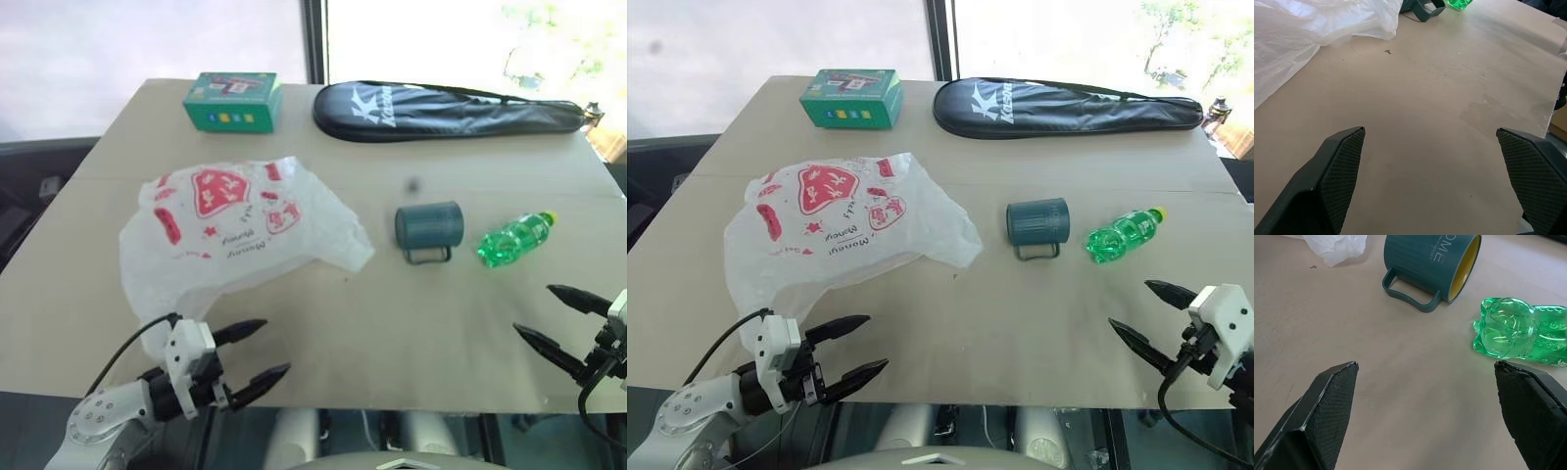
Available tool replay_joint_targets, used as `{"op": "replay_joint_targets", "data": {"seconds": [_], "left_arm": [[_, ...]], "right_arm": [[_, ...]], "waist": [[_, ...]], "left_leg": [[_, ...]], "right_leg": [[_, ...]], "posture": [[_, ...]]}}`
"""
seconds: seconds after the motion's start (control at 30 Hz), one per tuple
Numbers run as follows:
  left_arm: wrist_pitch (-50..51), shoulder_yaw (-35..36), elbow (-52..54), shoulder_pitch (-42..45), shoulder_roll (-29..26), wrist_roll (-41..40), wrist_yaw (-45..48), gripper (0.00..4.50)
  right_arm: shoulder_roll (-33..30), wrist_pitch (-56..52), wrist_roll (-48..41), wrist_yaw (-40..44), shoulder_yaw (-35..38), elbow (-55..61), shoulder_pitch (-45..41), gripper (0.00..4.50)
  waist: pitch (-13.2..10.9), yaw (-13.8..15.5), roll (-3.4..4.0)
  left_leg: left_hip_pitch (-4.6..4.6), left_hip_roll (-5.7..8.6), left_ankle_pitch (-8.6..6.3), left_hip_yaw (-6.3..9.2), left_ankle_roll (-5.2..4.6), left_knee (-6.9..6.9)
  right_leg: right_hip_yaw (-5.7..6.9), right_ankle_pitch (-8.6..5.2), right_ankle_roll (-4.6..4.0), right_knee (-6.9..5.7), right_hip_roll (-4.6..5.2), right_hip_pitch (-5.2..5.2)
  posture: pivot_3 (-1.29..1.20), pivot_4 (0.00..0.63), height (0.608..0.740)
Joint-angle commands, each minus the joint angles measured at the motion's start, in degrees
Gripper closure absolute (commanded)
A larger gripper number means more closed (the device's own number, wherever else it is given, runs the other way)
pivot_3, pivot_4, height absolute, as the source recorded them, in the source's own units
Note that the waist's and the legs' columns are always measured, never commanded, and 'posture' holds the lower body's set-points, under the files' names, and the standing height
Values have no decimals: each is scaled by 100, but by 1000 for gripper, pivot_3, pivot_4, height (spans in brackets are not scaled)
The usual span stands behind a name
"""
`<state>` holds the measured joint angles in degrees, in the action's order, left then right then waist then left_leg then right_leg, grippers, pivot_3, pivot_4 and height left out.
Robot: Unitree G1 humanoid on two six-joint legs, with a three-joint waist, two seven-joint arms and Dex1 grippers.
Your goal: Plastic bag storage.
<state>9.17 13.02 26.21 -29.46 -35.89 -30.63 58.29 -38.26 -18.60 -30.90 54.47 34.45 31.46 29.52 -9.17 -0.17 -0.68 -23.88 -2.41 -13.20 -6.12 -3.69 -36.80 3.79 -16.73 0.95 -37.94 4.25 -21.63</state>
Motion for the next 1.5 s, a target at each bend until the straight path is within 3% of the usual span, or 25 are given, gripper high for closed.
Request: {"op": "replay_joint_targets", "data": {"seconds": [0.03, 0.13, 0.33, 0.47, 0.63, 0.8, 0.93, 1.0, 1.3, 1.5], "left_arm": [[-460, 147, -252, 289, 216, -189, 132, 31], [-1006, 312, -411, 896, 648, -424, 68, 31], [-1211, 240, -361, 1040, 670, -361, 145, 31], [-2059, 85, -449, 652, 664, 184, 533, 31], [-3864, 119, -876, 215, 1089, 897, 504, 31], [-4940, 506, -1437, 746, 1208, 1820, -351, 31], [-4391, 1007, -1515, 1280, 1235, 3055, -1700, 31], [-3948, 913, -1474, 1483, 1004, 3396, -1854, 31], [-2304, 324, -840, 2451, 681, 4050, -2460, 31], [-1777, 76, -567, 2835, 436, 4566, -2721, 31]], "right_arm": [[152, 242, -137, -111, -68, 275, -125, 0], [409, 393, -488, -142, -510, 527, -589, 0], [526, 628, -829, 22, -827, 859, -854, 0], [426, 804, -959, 322, -794, 1080, -518, 0], [292, 1235, -825, 964, -741, 1215, 187, 0], [334, 1614, -736, 1095, -944, 1271, 322, 0], [330, 1673, -697, 980, -1167, 1253, 217, 0], [371, 1696, -666, 916, -1333, 1236, 124, 0], [678, 1945, -648, 534, -1880, 1373, -382, 0], [682, 1757, -776, 96, -2134, 1535, -821, 0]], "waist": [[0, 2, 0], [2, 21, 3], [4, 21, 2], [5, 64, 2], [8, 86, -3], [14, 102, -8], [28, 97, -19], [35, 92, -30], [37, 97, -39], [37, 90, -38]], "left_leg": [[0, 0, 0, 0, 0, 0], [3, 0, 1, 0, 0, 1], [1, 3, 12, -4, -27, -5], [-2, 4, 11, -4, -29, -4], [-2, 4, 2, -9, -40, -3], [5, 0, -11, -7, -19, -8], [4, -3, -10, -6, -19, -21], [0, -3, -1, -7, -42, -25], [-3, -2, -3, -7, -48, -24], [-1, -3, 4, -7, -35, -26]], "right_leg": [[0, 0, 0, 0, 0, 0], [2, 0, 0, -2, -1, 1], [0, 14, 24, -2, -3, 4], [2, 13, 24, -1, -5, 8], [1, 12, 24, 7, -3, 6], [1, 2, 5, 4, -1, 7], [2, 3, 6, -3, -3, 8], [1, 4, 8, -1, -3, 8], [4, 16, 29, 0, -3, 9], [3, 17, 29, -5, -4, 9]], "posture": [[0, 150, 740], [0, 150, 740], [0, 150, 740], [0, 150, 740], [0, 150, 740], [0, 150, 740], [0, 150, 740], [0, 150, 740], [0, 150, 740], [0, 150, 740]]}}
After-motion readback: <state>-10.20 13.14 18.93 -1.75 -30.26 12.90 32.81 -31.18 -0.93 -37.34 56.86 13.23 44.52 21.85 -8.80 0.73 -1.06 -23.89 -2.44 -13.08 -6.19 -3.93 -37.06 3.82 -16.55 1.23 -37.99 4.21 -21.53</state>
